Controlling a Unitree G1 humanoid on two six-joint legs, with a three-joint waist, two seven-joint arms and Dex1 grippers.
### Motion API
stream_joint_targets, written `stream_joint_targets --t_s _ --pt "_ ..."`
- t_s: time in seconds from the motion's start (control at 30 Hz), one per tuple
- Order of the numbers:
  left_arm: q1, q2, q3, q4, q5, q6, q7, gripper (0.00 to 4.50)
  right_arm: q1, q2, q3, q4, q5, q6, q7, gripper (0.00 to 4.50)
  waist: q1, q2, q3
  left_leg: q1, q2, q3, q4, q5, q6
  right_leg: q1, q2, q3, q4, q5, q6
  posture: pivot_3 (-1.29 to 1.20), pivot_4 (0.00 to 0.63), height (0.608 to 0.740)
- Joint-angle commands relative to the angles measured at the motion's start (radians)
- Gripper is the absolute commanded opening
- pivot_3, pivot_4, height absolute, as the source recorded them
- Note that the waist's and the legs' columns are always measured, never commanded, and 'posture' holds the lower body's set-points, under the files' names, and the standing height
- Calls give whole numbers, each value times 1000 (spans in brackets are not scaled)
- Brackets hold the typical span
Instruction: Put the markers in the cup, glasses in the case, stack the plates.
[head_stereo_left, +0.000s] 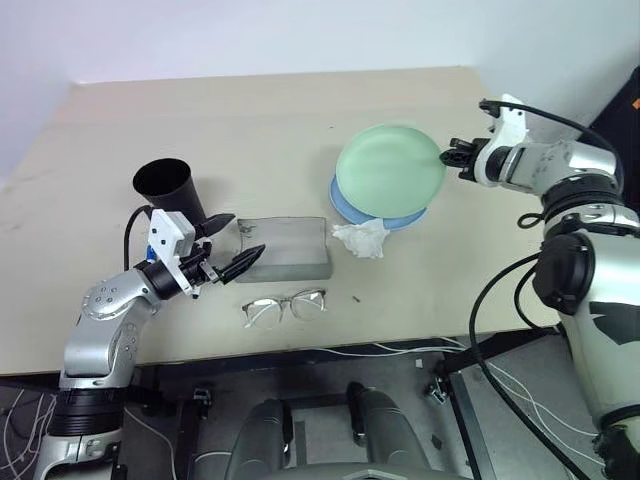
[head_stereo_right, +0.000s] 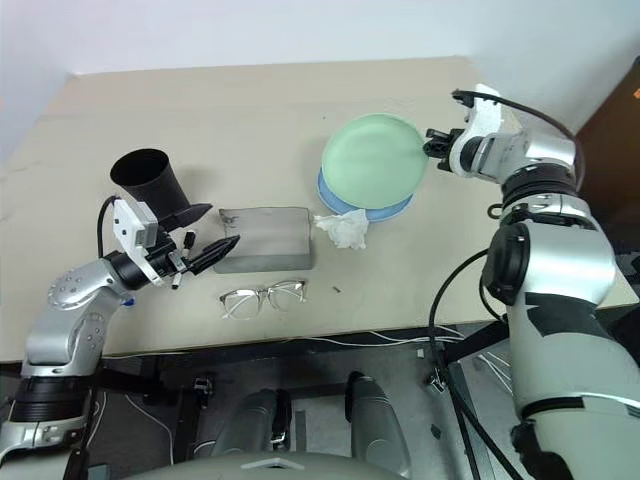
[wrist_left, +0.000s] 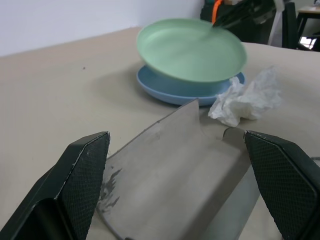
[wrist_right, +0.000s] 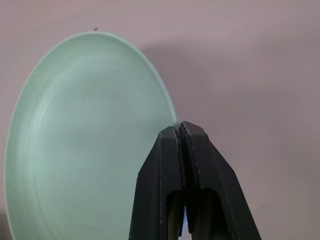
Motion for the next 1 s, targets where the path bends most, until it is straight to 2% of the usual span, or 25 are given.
stream_joint_targets --t_s 0.03,0.33,0.37,0.4,0.5,0.77,0.93,1.0 --pt "9 5 23 -46 -8 -17 11 4500 -21 22 7 -11 -23 -16 5 39 0 0 0 0 0 0 0 0 0 0 0 0 1 0 0 0 150 733" --pt "6 9 19 -35 5 -26 28 4500 7 60 66 -8 -106 -23 10 39 0 0 0 1 4 -1 1 0 0 0 6 0 2 0 -1 0 150 733" --pt "4 9 18 -34 6 -27 28 4500 9 57 73 -8 -116 -23 10 476 0 0 0 1 4 -1 1 0 0 0 6 0 2 0 -1 0 150 733" --pt "3 9 17 -33 6 -28 28 4500 10 56 76 -9 -122 -24 9 621 0 0 0 1 4 -1 1 0 0 0 6 0 2 0 -1 0 150 733" --pt "-5 9 15 -24 9 -30 26 4500 7 42 72 -15 -124 -37 10 1584 0 0 0 1 4 -1 1 0 0 0 6 1 2 0 -1 0 150 733" --pt "-25 7 9 5 16 -41 15 4500 -25 18 48 -37 -108 -59 44 4441 -2 0 0 1 4 -1 1 0 0 0 6 1 2 0 -1 0 150 733" --pt "-46 7 8 33 19 -48 3 4500 -42 15 91 -133 -110 -40 211 4481 -3 0 0 1 5 -1 1 0 0 -1 7 1 2 0 -1 0 150 733" --pt "-55 9 8 47 24 -57 -4 4500 -12 13 115 -234 -94 -13 310 4481 -2 0 0 1 5 -1 1 0 0 -1 8 1 3 0 -1 0 150 733"
